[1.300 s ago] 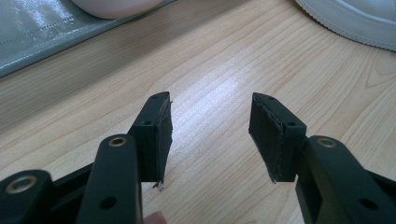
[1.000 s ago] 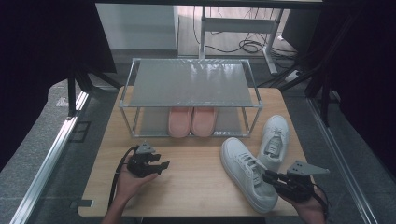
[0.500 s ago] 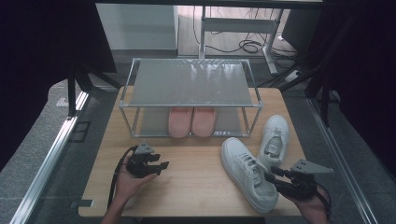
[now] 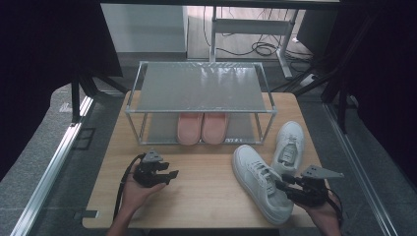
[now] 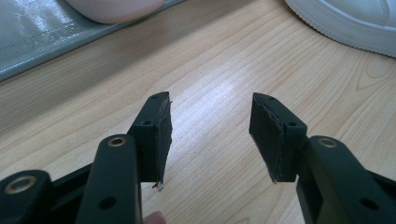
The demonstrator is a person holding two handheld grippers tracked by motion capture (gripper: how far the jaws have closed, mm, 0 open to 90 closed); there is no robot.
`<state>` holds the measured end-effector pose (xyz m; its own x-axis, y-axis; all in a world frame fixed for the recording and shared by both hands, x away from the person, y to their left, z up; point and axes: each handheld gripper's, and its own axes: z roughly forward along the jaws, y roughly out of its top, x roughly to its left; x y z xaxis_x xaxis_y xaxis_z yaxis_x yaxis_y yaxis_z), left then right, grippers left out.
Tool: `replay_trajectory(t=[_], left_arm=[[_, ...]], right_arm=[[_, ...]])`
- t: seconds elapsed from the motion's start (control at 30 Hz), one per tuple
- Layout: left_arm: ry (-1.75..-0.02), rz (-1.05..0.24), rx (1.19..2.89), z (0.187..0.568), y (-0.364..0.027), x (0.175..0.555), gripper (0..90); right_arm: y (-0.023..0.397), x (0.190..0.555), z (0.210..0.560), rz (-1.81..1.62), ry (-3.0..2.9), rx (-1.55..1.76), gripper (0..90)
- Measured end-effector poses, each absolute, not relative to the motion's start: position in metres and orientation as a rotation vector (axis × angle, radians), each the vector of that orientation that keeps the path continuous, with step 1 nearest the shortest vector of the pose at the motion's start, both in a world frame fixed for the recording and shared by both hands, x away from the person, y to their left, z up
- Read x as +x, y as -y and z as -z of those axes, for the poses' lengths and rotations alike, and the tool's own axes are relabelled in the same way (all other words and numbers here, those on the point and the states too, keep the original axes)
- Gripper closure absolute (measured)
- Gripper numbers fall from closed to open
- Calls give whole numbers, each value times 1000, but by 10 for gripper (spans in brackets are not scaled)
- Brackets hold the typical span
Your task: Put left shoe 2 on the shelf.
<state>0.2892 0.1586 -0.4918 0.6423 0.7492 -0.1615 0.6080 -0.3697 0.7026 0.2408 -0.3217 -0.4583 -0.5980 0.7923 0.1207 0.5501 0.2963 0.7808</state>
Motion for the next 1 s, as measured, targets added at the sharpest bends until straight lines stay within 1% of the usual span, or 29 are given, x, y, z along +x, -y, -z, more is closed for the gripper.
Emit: replay_trajectory(t=[0.47,0.5,0.67,0.73,1.0], left_arm=[[-1049,-227,2103,492,-158,289,496],[-1050,-226,2103,492,-157,289,495],[-1047,-224,2102,493,-157,289,495],[-1049,-224,2103,494,-157,289,495],[-1053,-221,2104,494,-158,290,495]], right_arm=[[308,259,474,-1088,-2334,1240,631],[306,261,475,-1075,-2339,1237,641],[303,266,478,-1057,-2321,1269,753],[303,266,478,-1051,-2315,1272,784],[306,263,478,-1168,-2257,1313,813]])
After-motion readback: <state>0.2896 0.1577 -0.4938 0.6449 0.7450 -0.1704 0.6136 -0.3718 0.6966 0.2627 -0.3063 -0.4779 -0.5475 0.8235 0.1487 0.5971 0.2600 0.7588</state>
